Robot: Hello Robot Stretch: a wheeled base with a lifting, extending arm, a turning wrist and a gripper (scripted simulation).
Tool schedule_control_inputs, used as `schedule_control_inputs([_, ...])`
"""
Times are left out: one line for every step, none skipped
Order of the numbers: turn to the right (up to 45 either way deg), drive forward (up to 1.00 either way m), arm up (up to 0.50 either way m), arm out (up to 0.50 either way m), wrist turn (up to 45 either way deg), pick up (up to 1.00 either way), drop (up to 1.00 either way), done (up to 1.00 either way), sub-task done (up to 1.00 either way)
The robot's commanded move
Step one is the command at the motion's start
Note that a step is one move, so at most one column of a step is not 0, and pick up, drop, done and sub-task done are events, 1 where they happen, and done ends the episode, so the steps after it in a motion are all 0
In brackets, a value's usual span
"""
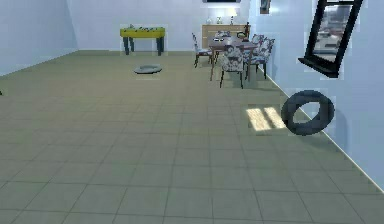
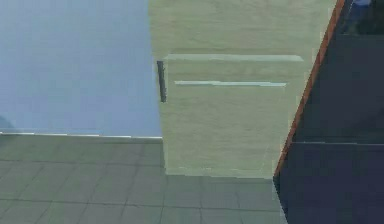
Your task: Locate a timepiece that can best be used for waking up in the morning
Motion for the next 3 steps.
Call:
schedule_control_inputs([0.0, 0.45, 0.0, 0.0, 0.0, 0.0, 0.0, 0.0, 0.0])
schedule_control_inputs([-24.0, 0.0, 0.0, 0.0, 0.0, 0.0, 0.0, 0.0, 0.0])
schedule_control_inputs([0.0, 1.0, 0.0, 0.0, 0.0, 0.0, 0.0, 0.0, 0.0])
